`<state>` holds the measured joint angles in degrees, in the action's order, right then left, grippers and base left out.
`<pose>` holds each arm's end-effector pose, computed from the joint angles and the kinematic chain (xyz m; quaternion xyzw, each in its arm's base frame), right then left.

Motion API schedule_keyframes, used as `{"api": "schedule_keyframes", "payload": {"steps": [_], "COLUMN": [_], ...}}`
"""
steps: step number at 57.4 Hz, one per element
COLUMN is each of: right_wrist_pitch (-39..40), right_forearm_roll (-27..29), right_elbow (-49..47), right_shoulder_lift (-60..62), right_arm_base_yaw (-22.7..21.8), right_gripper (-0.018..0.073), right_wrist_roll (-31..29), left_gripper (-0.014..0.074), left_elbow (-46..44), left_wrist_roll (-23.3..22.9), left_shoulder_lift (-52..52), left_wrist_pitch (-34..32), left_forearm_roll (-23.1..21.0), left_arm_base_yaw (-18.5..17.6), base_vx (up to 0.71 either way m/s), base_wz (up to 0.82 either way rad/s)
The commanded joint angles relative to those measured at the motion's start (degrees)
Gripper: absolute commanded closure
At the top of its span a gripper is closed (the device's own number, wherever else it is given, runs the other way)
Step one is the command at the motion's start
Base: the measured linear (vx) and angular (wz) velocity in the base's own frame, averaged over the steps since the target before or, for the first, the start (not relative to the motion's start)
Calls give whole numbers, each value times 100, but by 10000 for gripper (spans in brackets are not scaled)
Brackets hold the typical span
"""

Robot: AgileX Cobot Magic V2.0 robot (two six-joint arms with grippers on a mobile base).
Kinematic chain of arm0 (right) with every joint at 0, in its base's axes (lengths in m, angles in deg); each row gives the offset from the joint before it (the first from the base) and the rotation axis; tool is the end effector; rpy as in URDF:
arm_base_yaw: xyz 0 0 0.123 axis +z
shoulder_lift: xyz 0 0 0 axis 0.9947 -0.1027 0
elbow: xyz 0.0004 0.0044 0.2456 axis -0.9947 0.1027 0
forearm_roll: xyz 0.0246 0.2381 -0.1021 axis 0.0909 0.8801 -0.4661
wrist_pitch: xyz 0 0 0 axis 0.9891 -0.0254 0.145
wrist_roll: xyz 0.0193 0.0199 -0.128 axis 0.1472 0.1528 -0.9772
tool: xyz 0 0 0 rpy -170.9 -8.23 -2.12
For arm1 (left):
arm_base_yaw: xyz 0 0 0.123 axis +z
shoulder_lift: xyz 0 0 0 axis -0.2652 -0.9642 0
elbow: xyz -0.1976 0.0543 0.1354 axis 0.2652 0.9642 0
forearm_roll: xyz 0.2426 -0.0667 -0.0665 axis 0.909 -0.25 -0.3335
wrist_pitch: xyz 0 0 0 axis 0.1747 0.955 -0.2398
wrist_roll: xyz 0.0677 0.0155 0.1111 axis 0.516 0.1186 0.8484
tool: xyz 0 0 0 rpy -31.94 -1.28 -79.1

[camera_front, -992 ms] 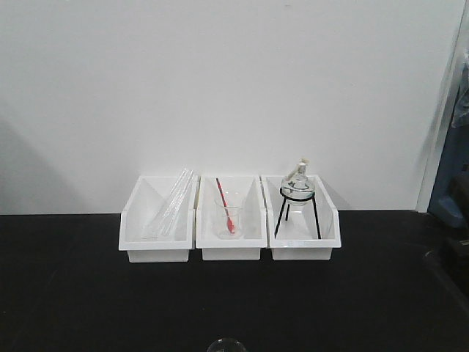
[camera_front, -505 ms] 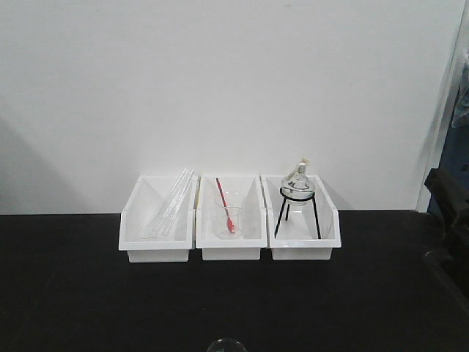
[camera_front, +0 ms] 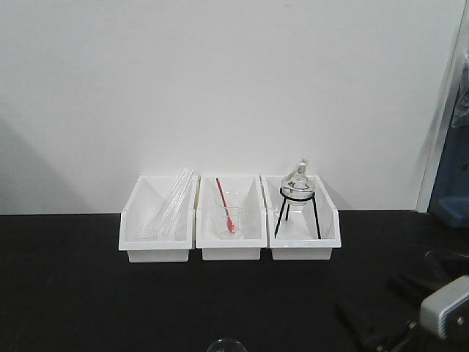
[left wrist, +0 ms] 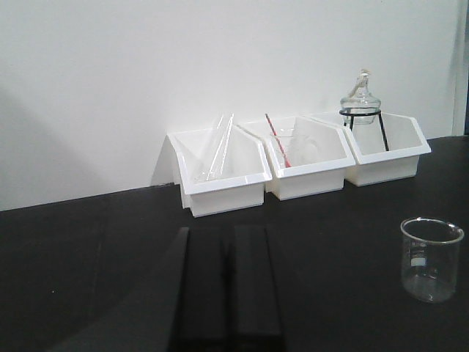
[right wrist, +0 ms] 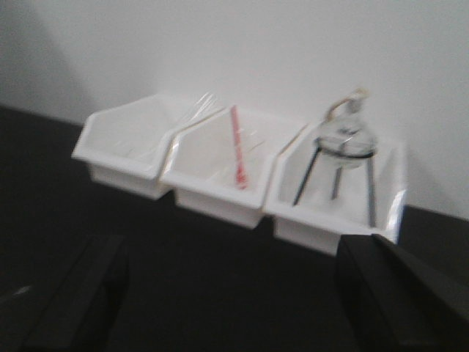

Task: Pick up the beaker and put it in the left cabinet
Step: 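Lower the right gripper onto the clear glass beaker and grasp it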

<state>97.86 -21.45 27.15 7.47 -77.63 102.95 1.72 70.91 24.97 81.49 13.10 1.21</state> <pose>0.2775 0.0793 0.1757 -0.2224 0.7114 0.1217 0.6555 0.1409 -0.0356 0.2048 0.1073 0.6781 -0.0659 0.7241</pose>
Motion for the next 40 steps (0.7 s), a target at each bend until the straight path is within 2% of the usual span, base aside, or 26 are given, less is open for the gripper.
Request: {"api": "schedule_keyframes", "payload": {"steps": [1,5,16,25,40], "right_wrist_pitch": [1412,1958,3222,3219,3213], "right_forearm_roll": [-802,-1158,-1001,-1082,-1092], "right_elbow": [39,38,-64,-509,-1305], "right_shoulder_lift": [-466,-1030,-2351,-3148,-3981], "right_arm_base_yaw": [-11,-11,-11,134,756], "right_gripper": [-43,-39,-35,-35,-35], "right_wrist_roll": [152,152,109,109,109], "left_gripper": [596,596,596,596,596], "left_elbow": [94,94,94,94,94], "left_wrist_roll": [-19,-19,-19,-19,-19], "left_shoulder_lift": [104,104,104,104,104], "left_wrist_pitch": [-478,-478,-478,-478,-478], "left_forearm_roll": [-47,-47,-47,-47,-47], "left_arm_base_yaw": [-32,-32,-32,-32,-32], "base_vx": [0,0,0,0,0], "base_wz": [0,0,0,0,0]}}
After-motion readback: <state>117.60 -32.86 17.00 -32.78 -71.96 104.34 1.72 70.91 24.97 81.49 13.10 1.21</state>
